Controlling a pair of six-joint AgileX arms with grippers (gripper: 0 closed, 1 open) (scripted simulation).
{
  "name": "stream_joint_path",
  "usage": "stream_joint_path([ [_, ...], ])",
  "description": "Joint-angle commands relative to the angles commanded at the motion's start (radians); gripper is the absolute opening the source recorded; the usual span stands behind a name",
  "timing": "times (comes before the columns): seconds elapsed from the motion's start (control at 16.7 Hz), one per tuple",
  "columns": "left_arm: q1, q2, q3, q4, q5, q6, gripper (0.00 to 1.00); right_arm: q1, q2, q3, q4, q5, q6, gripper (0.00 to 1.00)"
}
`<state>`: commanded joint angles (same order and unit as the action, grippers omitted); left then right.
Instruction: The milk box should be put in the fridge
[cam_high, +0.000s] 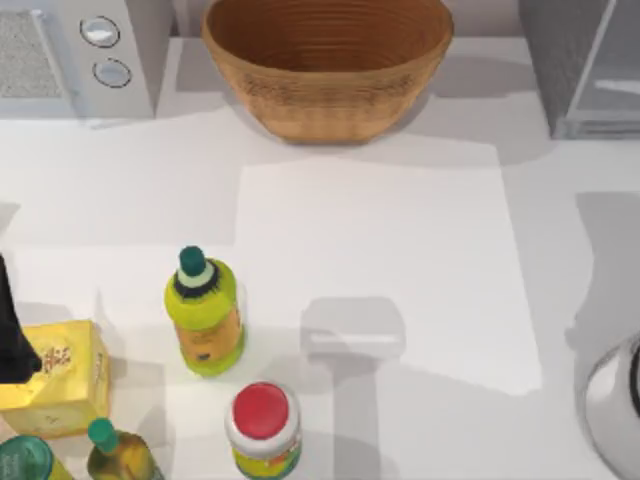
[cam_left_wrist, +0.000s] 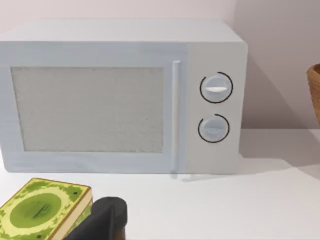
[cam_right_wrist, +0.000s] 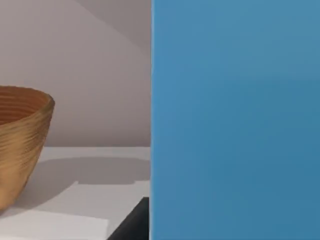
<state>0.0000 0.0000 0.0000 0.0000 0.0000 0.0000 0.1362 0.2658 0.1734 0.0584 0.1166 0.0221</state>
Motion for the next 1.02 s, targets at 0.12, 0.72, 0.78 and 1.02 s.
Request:
stream_joint_path([
  [0.12,0.0,0.0,0.0,0.0,0.0,0.0,1.0,-0.061,-0.124,-0.079,-0.027,-0.054,-0.011,0.0],
  [0.72,0.0,0.0,0.0,0.0,0.0,0.0,1.0,-0.134,-0.277,-0.132,-0.051,-0.11,-0.018,0.0],
  [0.78,0.0,0.0,0.0,0.0,0.0,0.0,1.0,-0.136,-0.267,-0.125,-0.043,-0.112,-0.017,0.0],
  [1.02,0.0,0.0,0.0,0.0,0.0,0.0,1.0,-0.158,-0.121,-0.039,0.07,-0.138,-0.01,0.0],
])
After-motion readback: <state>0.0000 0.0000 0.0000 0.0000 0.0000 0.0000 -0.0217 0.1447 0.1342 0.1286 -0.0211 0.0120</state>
